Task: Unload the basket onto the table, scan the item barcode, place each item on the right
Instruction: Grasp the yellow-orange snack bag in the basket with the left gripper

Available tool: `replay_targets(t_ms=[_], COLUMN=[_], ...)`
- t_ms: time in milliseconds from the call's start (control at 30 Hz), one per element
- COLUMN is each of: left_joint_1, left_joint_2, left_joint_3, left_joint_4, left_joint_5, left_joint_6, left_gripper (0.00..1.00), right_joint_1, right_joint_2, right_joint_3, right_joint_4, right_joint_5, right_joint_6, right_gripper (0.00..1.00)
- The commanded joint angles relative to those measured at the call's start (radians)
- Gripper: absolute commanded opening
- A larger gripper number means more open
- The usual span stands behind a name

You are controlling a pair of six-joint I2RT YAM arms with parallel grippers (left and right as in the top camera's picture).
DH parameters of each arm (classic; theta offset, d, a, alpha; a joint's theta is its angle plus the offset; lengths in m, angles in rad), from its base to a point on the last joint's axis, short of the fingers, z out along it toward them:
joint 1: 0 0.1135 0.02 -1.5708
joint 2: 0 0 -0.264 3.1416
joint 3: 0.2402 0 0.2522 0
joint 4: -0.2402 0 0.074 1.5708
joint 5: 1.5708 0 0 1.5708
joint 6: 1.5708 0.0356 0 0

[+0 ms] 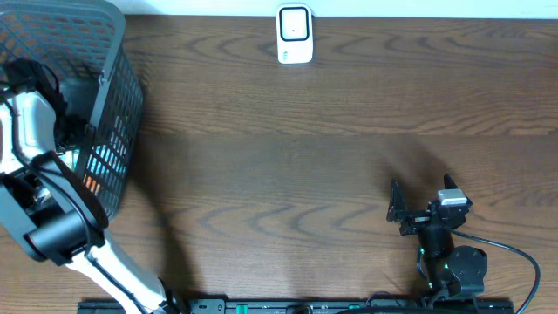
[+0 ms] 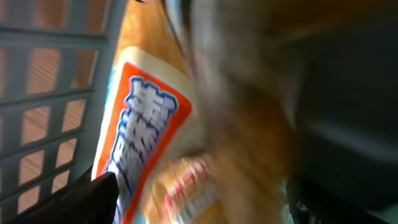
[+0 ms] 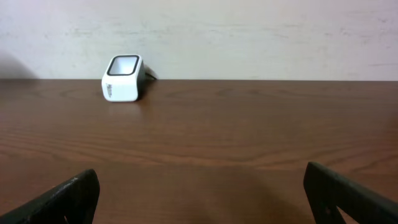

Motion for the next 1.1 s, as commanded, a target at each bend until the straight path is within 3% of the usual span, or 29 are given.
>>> replay_targets(t_ms=[0,233,433,700,800,833,867,933,1067], left_joint_1=[0.003,0.009,0.009,0.009,0.009,0.011,0.015,0.022,0.043], left_joint_2=[0.041,0.050,0.049,0.006,0.003,0.007,0.010,0.015,0.017], left_joint_3=[-0.004,-0.004,-0.004,-0.003,-0.006,-0.011,-0.019,-0.037,-0.050], left_joint_4=[0.000,0.025,0.026,0.010,-0.010,-0.011,-0.010,-0.004,0.029], left_joint_5=[-0.098,-0.109,-0.109,-0.109,-0.109,-0.109,-0.109,-0.109,-0.110], left_joint_6=[0.012,0.008,0.005,-0.175,-0.169,-0.164,-0.164,-0.164,-0.164], left_gripper=[0.80,0.55,0.08,0.07,0.08,0.15,0.46,0.76,0.96], right_joint_1=[-0.008,-0.008,-0.008,-0.008,-0.008,-0.008,-0.008,-0.008,-0.008], right_joint_2=[0.000,0.000,0.000,0.000,0.000,0.000,0.000,0.000,0.000], right_joint_3=[-0.001,-0.001,-0.001,-0.001,-0.001,-0.001,-0.001,-0.001,-0.001], right_joint_4=[-0.005,-0.005,-0.005,-0.005,-0.005,-0.005,-0.005,-0.005,-0.005], right_joint_5=[0.008,0.008,0.008,0.008,0.008,0.008,0.008,0.008,0.008], right_joint_6=[0.007,0.007,0.007,0.007,0.007,0.007,0.007,0.007,0.007], right_gripper=[0.99,0.99,0.99,0.99,0.99,0.99,0.99,0.99,0.99])
